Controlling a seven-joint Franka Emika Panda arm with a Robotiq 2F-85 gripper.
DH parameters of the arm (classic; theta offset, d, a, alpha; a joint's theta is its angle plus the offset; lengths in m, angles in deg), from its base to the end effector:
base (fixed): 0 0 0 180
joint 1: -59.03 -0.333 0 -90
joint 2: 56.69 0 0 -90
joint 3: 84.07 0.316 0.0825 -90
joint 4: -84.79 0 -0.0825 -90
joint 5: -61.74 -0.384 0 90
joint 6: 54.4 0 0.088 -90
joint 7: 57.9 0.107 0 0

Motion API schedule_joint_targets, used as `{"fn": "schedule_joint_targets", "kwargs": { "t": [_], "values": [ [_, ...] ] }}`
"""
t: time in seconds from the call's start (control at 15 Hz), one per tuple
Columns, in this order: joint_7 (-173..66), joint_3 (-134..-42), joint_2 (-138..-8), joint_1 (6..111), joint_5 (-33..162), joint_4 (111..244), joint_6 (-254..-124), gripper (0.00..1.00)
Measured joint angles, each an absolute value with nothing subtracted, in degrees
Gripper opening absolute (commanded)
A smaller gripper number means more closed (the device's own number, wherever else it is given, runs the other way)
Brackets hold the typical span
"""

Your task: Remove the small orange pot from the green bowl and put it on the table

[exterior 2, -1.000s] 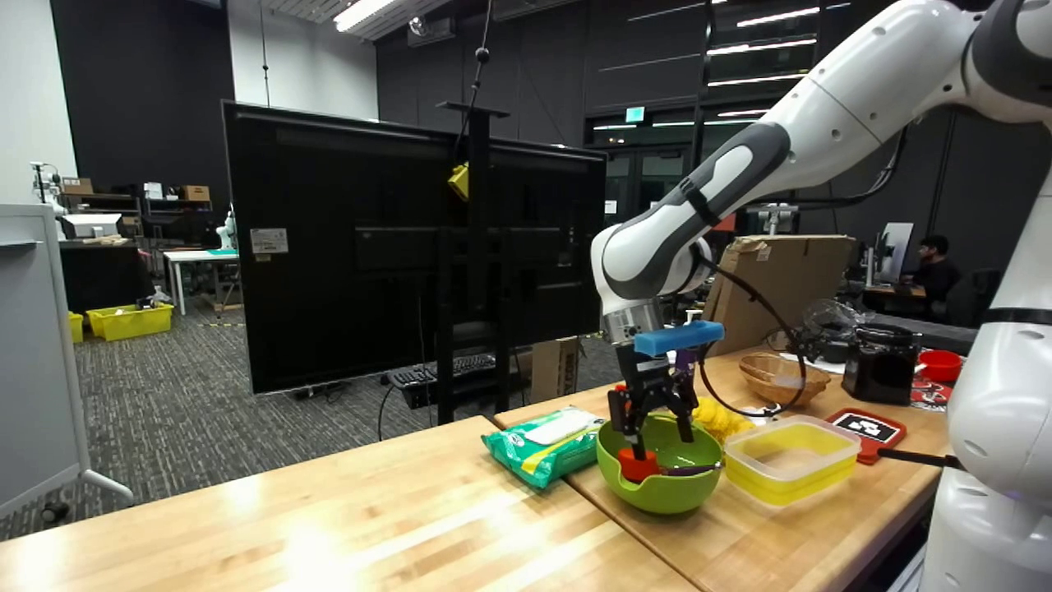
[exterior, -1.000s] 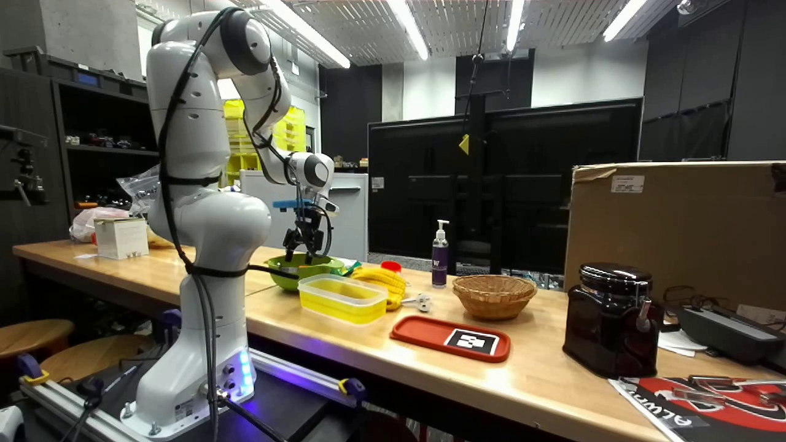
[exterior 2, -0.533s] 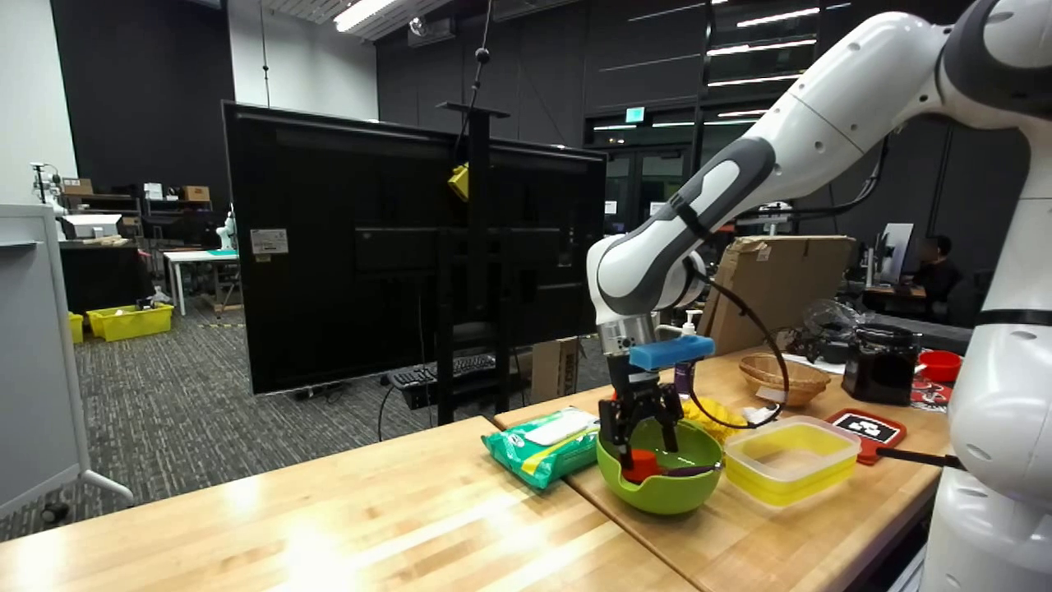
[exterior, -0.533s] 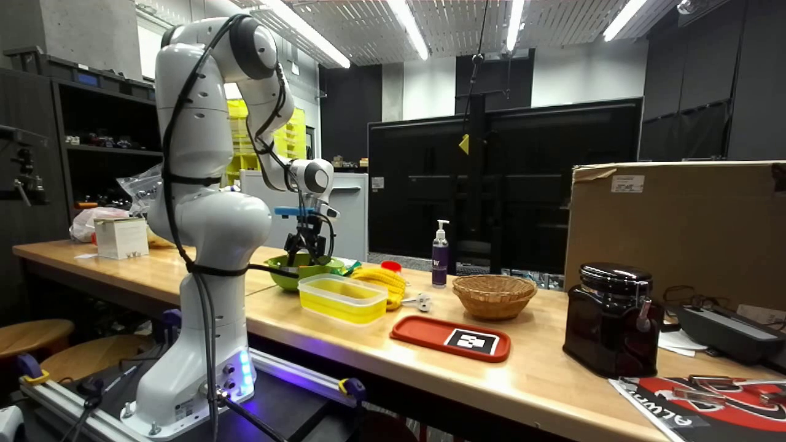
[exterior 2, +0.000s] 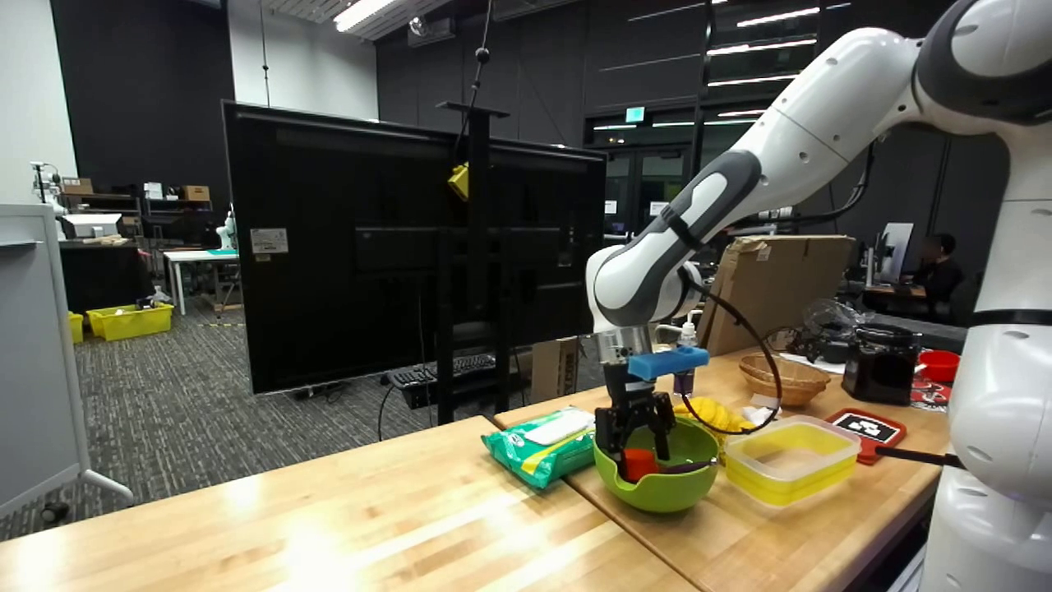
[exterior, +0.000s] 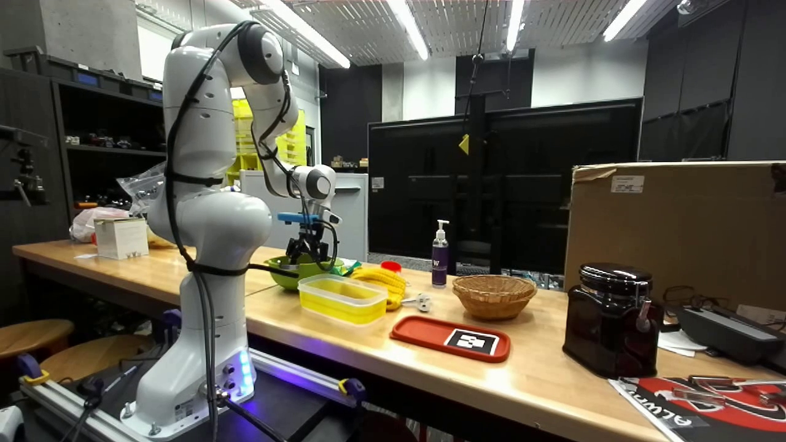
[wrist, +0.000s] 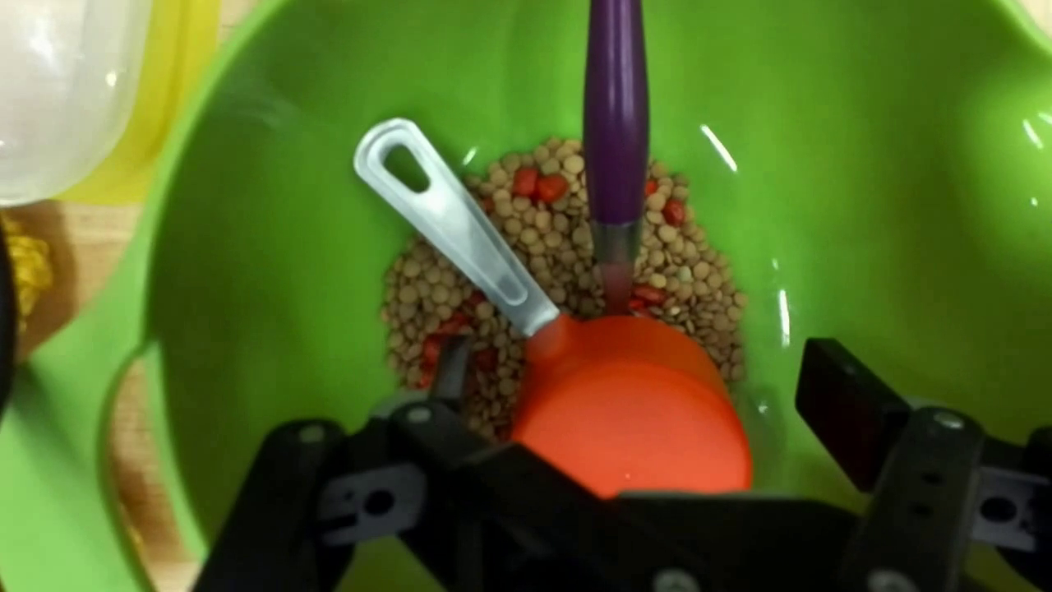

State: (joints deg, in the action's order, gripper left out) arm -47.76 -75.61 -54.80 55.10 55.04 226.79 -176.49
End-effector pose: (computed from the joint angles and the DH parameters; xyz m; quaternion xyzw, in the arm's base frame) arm 0.4213 0.0975 0.2809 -0.9866 0.0195 0.1615 0.0103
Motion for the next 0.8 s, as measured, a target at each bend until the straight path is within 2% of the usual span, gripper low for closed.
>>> {"fn": "schedule_joint_targets", "kwargs": {
  "t": [0.13, 0.47, 0.8],
  "values": [
    [-48.26, -75.87, -54.99, 55.10, 55.02, 226.79, -176.51, 0.74],
    [-48.41, -76.20, -55.07, 55.10, 55.01, 226.81, -176.51, 0.38],
    [-48.41, -76.21, -55.04, 55.10, 54.96, 226.80, -176.44, 0.38]
  ]
}}
